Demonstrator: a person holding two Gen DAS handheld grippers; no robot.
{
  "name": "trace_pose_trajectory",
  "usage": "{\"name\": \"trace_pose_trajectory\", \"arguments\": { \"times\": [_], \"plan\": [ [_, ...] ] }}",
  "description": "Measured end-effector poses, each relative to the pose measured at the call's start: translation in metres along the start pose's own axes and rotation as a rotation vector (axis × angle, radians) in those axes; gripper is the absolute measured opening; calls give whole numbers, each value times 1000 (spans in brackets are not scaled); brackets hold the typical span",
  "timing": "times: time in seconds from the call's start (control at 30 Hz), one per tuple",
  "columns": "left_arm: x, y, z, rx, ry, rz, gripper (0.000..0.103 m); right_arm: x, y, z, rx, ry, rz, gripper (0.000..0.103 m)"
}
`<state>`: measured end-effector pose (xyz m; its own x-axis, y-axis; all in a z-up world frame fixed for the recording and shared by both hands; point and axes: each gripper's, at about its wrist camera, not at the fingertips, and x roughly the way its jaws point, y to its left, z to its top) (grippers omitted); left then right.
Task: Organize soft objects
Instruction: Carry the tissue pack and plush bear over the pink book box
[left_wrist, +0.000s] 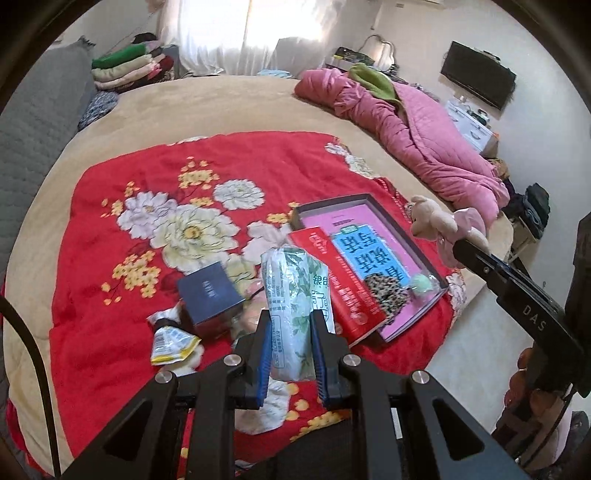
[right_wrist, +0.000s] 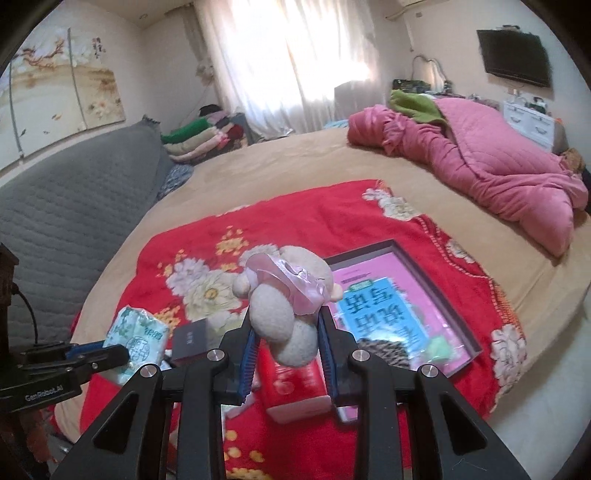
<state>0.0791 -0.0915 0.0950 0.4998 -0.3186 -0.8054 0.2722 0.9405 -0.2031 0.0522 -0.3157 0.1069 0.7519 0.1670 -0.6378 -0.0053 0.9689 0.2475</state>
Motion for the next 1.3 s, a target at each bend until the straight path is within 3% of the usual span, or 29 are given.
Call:
{"name": "trace_pose_trajectory", "arguments": {
  "times": [0.63,0.83,1.3],
  "plan": [
    [51,-83,27,109,51,-91,20,-16,-90,6,70,-16,-127,30],
    [73,-107,35,130,65,-117,20,-14,-111,6,99,-13,-128,30],
    [143,-138,36,170,183,-142,20,4,-131,3,109,30,-127,31]
  ]
}}
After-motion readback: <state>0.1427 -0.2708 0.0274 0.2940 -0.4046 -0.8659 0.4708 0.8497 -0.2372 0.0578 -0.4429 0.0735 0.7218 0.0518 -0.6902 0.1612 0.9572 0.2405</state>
